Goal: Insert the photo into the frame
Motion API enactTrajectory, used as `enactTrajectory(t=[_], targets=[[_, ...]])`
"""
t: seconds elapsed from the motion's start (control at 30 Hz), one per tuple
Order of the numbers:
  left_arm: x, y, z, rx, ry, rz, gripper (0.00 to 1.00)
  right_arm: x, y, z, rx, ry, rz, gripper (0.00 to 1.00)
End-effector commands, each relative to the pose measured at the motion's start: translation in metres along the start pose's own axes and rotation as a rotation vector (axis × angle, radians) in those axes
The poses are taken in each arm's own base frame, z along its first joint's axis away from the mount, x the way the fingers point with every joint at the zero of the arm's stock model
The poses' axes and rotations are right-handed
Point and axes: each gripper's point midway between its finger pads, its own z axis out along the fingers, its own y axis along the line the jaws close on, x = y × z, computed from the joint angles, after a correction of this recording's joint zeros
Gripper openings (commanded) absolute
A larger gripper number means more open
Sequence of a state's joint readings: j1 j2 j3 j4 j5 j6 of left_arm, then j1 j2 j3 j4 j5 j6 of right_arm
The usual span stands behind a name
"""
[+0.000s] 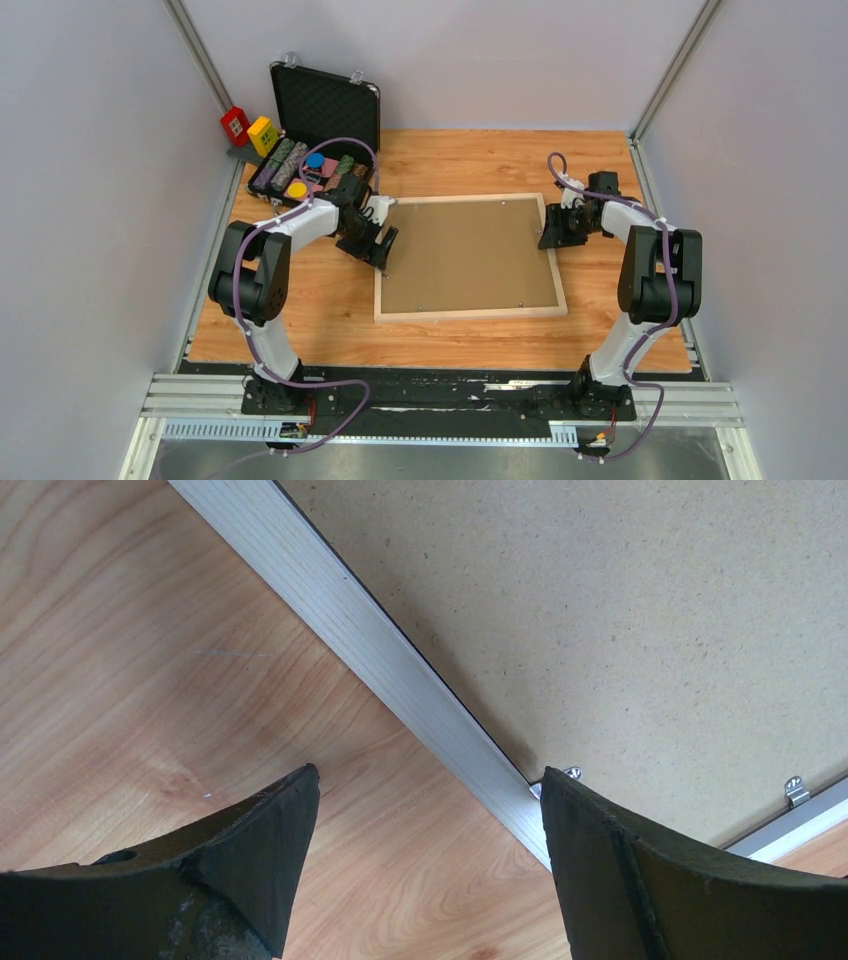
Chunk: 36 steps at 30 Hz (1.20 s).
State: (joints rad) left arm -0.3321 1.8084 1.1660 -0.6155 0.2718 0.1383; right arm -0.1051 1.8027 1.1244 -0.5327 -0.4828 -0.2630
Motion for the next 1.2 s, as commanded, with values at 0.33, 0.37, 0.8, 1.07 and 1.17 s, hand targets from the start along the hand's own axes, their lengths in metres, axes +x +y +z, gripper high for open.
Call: enactTrajectory(t=[0.33, 0.37, 0.8, 1.07, 1.17], targets=[[0.005, -0.004, 0.01, 0.028, 0.01, -0.007, 0.89, -0.015, 0.006, -0.008, -0.003, -0.064, -0.04, 0.46], [0.006, -0.003, 0.011, 0.025, 0.013, -0.004, 0.89, -0.015, 0.006, -0.008, -0.002, -0.062, -0.039, 0.46], [0.012, -0.013, 0.02, -0.022, 0.036, 0.06, 0.89, -0.014, 0.005, -0.007, 0.0, -0.059, -0.042, 0.46], [0.019, -0.014, 0.016, -0.028, 0.058, 0.08, 0.89, -0.013, 0.004, -0.005, -0.001, -0.052, -0.042, 0.46], [0.02, -0.013, 0.012, -0.033, 0.058, 0.088, 0.89, -0.013, 0.003, -0.005, 0.001, -0.054, -0.043, 0.46]])
